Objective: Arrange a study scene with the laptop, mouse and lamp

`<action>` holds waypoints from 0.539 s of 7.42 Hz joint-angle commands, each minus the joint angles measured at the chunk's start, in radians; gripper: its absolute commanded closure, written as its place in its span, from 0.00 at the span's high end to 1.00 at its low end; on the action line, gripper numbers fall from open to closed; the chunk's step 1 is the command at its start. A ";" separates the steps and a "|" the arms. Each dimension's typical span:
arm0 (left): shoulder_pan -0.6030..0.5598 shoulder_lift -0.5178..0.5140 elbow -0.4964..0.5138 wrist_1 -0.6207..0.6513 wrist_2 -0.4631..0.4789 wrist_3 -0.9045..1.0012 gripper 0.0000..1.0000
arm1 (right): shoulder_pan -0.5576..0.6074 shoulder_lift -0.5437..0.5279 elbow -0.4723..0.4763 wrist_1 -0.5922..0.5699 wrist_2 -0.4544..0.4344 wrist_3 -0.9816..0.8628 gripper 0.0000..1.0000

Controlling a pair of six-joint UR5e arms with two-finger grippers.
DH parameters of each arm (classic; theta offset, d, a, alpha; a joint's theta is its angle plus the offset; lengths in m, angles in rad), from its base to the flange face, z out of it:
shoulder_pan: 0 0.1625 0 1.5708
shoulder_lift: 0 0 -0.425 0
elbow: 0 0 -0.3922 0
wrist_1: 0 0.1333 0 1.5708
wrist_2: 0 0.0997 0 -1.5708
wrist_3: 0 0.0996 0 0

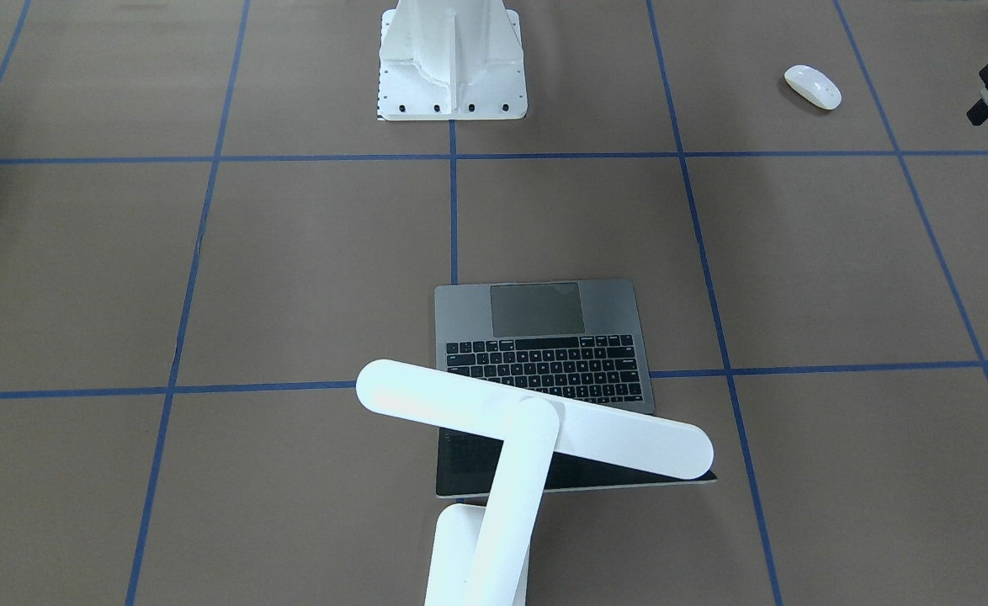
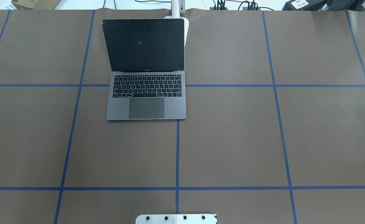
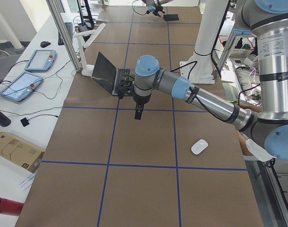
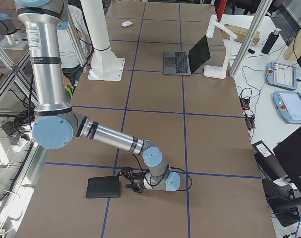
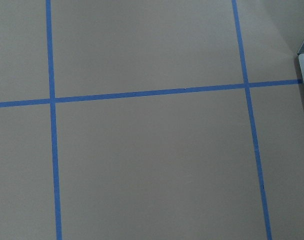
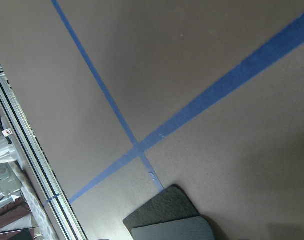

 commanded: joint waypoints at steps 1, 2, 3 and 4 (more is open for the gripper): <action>0.000 0.000 -0.005 0.000 0.000 -0.012 1.00 | 0.003 -0.004 0.000 0.012 -0.006 0.001 0.90; 0.000 0.000 -0.011 0.001 0.000 -0.012 1.00 | 0.003 -0.017 0.000 0.012 -0.006 -0.001 0.90; 0.000 0.000 -0.016 0.001 0.001 -0.012 1.00 | 0.003 -0.027 0.000 0.012 -0.006 -0.001 0.90; 0.000 0.007 -0.019 0.001 0.001 -0.012 1.00 | 0.003 -0.035 0.001 0.012 -0.004 -0.002 0.90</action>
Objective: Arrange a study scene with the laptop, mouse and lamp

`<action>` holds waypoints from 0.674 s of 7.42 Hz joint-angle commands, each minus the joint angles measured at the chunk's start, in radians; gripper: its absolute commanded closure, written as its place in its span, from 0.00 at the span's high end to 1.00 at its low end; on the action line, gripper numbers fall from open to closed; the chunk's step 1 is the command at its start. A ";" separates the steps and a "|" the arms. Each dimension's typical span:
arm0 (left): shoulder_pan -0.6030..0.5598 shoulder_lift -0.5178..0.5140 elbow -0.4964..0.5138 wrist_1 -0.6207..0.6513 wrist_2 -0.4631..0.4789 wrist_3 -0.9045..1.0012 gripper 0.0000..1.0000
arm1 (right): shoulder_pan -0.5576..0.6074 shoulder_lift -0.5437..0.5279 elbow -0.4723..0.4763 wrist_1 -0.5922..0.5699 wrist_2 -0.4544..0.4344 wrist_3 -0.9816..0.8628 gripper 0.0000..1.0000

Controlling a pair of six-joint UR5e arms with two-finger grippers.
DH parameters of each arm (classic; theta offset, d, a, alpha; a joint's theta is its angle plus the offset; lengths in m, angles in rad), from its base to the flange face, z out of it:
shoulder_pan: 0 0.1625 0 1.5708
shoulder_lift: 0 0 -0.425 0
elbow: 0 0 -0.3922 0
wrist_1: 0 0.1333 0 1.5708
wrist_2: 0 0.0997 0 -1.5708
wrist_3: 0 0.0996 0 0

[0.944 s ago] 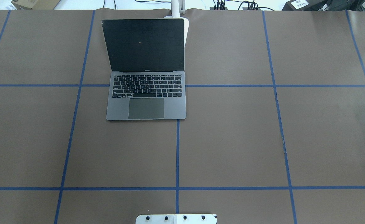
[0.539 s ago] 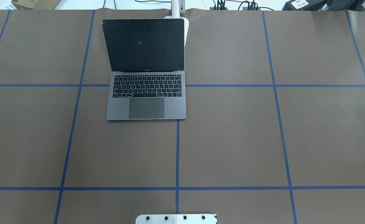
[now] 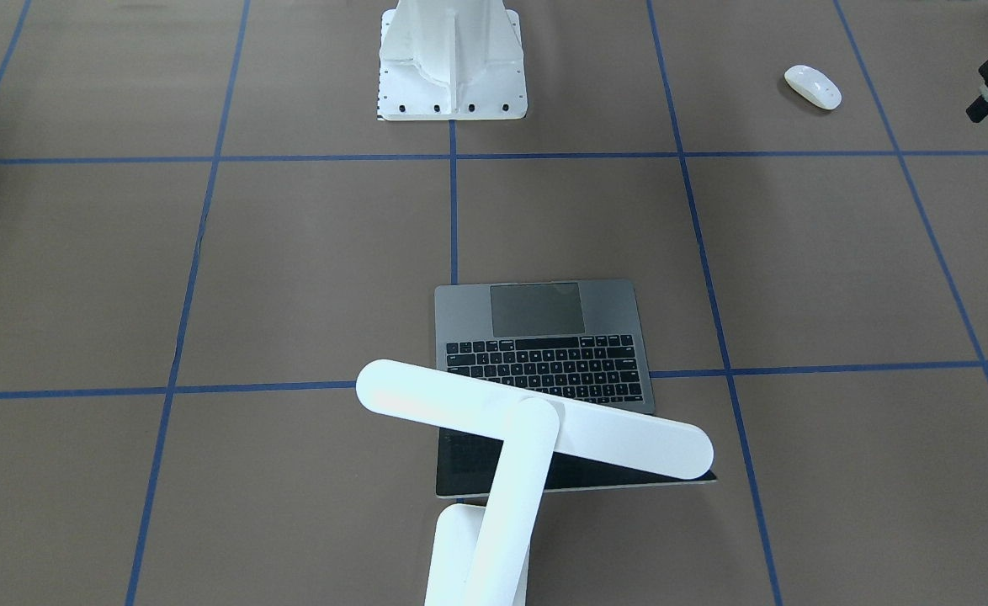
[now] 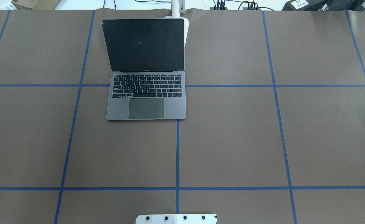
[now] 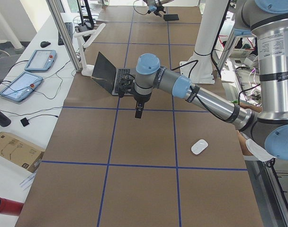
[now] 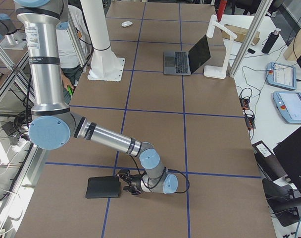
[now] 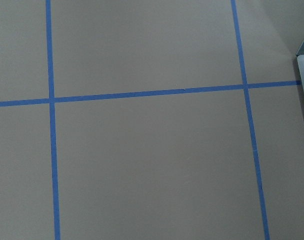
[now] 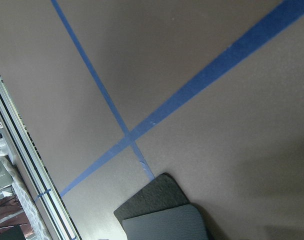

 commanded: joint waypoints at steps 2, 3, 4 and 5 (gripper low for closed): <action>0.000 0.017 -0.023 0.000 0.001 -0.003 1.00 | 0.000 -0.028 0.007 0.002 0.001 -0.003 0.90; -0.002 0.017 -0.025 0.000 0.001 -0.006 1.00 | 0.000 -0.031 0.007 0.002 0.001 -0.003 0.90; 0.000 0.017 -0.025 0.000 0.001 -0.008 1.00 | 0.000 -0.031 0.007 0.000 0.001 -0.001 0.90; -0.002 0.017 -0.026 0.000 0.001 -0.008 1.00 | 0.000 -0.034 0.009 0.000 0.004 -0.001 0.90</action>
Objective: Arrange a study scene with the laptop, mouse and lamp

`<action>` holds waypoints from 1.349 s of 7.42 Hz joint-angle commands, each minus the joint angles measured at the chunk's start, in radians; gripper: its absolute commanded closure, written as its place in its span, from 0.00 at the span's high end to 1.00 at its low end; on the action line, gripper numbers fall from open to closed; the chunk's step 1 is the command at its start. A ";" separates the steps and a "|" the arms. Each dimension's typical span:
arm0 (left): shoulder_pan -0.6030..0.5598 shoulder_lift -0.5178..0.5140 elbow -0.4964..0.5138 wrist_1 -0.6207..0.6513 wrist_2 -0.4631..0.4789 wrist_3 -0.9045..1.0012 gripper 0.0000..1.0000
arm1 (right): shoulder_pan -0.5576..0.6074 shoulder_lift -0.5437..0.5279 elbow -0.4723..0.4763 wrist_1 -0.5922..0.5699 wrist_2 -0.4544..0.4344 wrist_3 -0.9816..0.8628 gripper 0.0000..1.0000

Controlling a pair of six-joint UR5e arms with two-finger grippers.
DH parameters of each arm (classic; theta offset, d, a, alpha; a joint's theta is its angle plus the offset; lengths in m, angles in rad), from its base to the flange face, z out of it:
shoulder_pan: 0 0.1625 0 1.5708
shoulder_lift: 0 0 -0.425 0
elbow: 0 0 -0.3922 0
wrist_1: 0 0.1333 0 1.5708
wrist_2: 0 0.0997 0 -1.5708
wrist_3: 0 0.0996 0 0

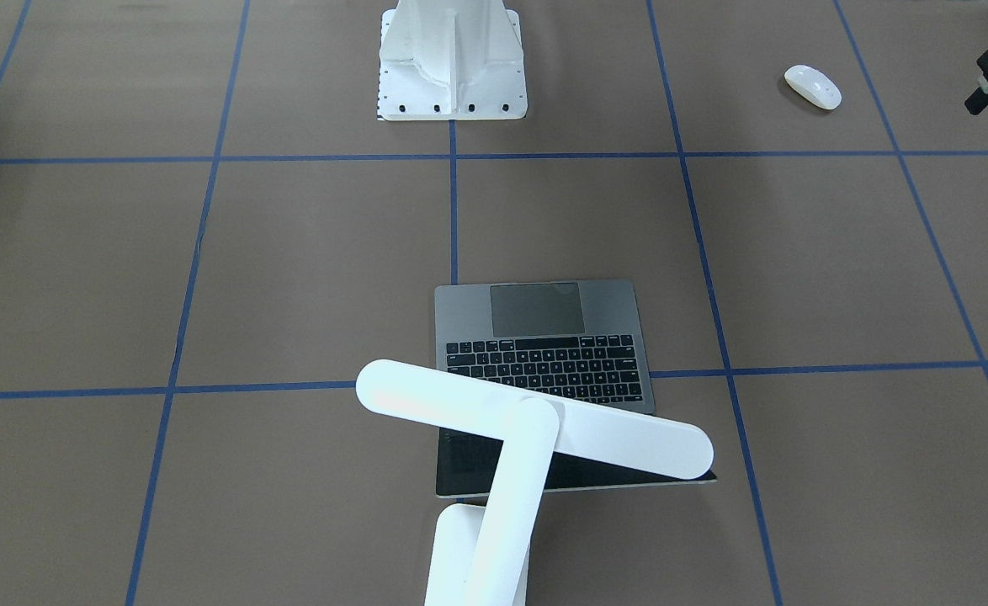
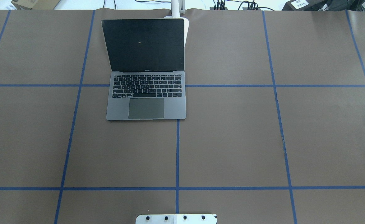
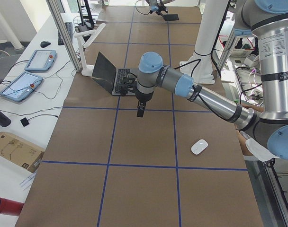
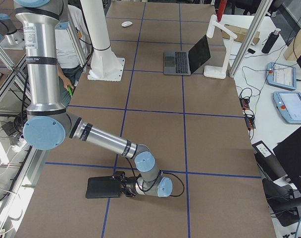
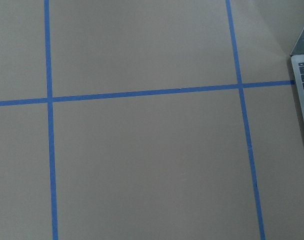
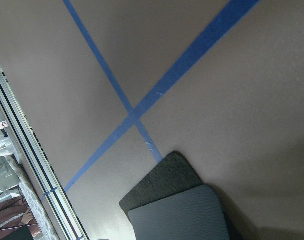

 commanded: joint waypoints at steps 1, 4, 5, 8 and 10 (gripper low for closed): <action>0.001 0.001 -0.002 0.000 0.000 -0.001 1.00 | 0.000 -0.005 0.001 0.001 0.005 0.002 0.90; 0.001 0.001 -0.006 0.002 0.000 -0.003 1.00 | 0.000 -0.020 0.009 0.001 0.015 0.010 0.90; 0.001 0.002 -0.008 0.002 0.000 -0.003 1.00 | 0.000 -0.020 0.006 -0.001 0.031 0.011 0.89; 0.001 0.002 -0.016 0.002 0.000 -0.021 1.00 | 0.000 -0.028 0.027 -0.022 0.045 0.014 0.54; -0.001 0.004 -0.022 0.002 0.000 -0.027 1.00 | -0.002 -0.028 0.029 -0.022 0.045 0.016 0.49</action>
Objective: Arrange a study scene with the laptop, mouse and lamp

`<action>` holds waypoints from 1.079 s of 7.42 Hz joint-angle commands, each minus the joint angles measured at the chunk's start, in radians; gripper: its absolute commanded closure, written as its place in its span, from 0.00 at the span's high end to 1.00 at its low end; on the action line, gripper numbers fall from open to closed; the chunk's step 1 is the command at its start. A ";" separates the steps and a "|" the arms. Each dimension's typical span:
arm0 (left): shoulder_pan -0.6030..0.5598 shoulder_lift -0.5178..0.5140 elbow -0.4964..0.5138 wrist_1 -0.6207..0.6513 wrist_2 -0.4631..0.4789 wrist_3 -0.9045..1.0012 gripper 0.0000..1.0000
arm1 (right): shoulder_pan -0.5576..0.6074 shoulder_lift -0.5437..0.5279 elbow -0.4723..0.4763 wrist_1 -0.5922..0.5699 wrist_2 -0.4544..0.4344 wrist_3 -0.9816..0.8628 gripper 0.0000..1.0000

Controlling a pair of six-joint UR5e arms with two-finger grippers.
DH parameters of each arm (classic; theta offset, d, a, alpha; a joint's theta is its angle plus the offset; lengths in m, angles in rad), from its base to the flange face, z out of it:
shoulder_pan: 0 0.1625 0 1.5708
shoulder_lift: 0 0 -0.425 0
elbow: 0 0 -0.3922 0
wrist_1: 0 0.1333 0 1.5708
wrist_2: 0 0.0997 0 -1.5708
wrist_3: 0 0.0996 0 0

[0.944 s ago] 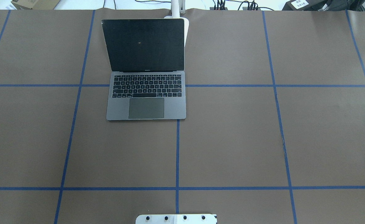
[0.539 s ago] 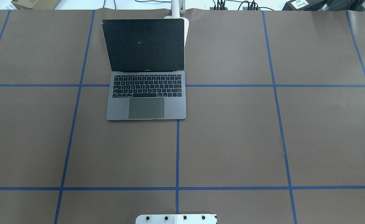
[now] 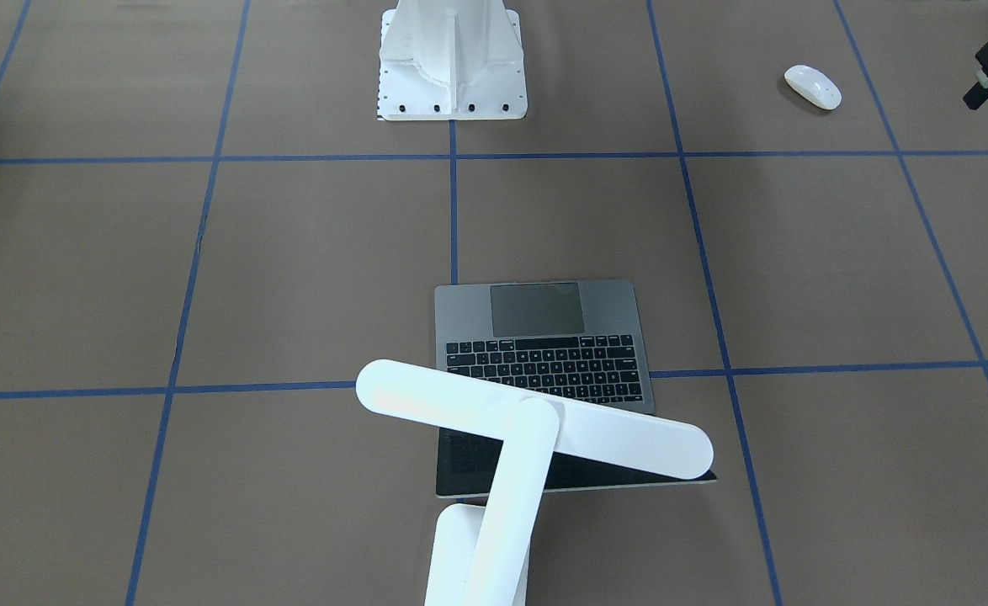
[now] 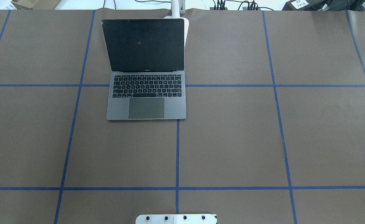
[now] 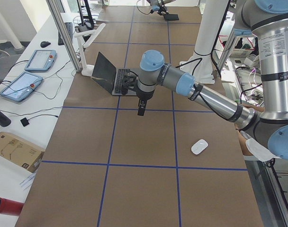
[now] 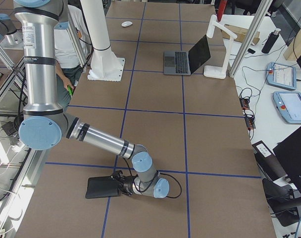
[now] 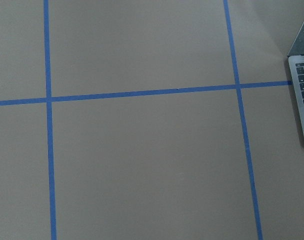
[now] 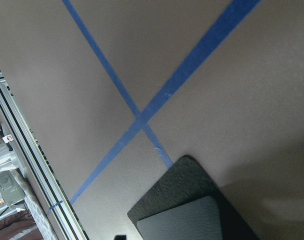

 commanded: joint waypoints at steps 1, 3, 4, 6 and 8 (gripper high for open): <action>0.000 0.001 -0.005 0.000 0.001 -0.004 1.00 | 0.001 -0.001 0.002 -0.001 0.001 0.001 0.43; -0.001 0.010 -0.010 0.000 0.001 -0.004 1.00 | -0.001 -0.001 0.000 -0.001 0.002 0.000 0.21; 0.000 0.010 -0.011 0.000 -0.001 -0.004 1.00 | -0.001 -0.001 -0.001 0.000 0.011 0.001 0.08; 0.000 0.020 -0.020 0.000 -0.001 -0.004 1.00 | -0.001 0.007 0.005 -0.001 0.011 0.001 0.00; 0.000 0.028 -0.019 0.000 -0.002 -0.007 1.00 | -0.001 0.027 0.063 -0.086 0.013 0.003 0.00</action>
